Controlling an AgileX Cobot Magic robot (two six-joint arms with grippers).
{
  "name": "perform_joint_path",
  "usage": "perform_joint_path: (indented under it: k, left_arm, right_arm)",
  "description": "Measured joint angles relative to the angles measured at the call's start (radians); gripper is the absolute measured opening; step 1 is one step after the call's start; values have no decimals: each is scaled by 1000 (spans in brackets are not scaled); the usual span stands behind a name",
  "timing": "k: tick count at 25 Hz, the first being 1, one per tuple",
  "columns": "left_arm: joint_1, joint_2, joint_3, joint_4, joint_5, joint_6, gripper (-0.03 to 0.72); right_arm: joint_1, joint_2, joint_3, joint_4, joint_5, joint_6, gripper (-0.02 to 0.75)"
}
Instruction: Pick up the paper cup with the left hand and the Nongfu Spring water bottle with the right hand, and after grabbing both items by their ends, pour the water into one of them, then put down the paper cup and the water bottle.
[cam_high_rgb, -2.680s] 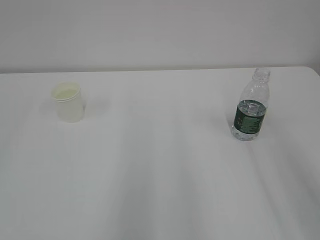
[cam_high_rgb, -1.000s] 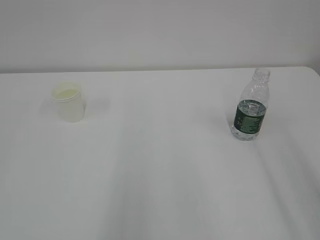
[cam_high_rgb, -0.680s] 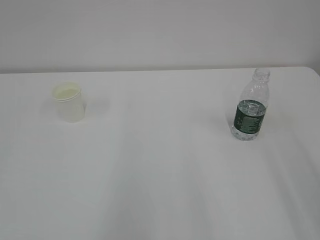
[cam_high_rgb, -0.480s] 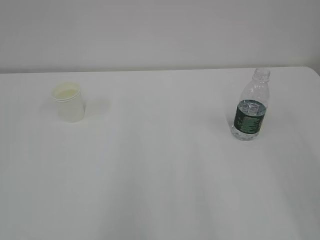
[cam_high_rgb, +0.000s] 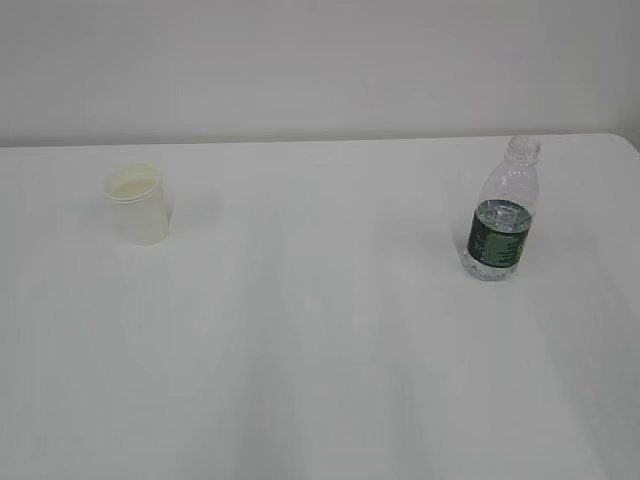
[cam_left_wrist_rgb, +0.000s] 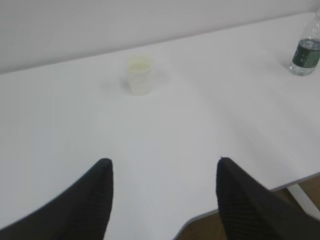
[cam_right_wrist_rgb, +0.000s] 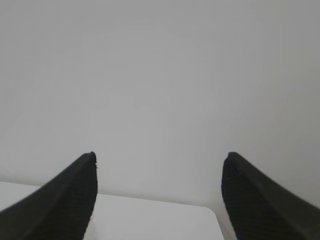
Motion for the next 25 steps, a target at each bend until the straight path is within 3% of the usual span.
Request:
perform_joint_path:
  k: [5, 9, 19, 25]
  left_arm:
    - [0, 0, 91, -4, -39, -4, 465]
    - [0, 0, 128, -4, -77, -7, 456]
    - [0, 0, 153, -4, -158, -10, 452]
    - [0, 0, 153, -4, -165, -10, 452]
  right_arm:
    - [0, 0, 0, -4, 4, 0, 591]
    - [0, 0, 0, -150, 18, 122, 591]
    - [0, 0, 39, -748, 272, 747, 591]
    - [0, 0, 44, -1200, 441, 1187, 582]
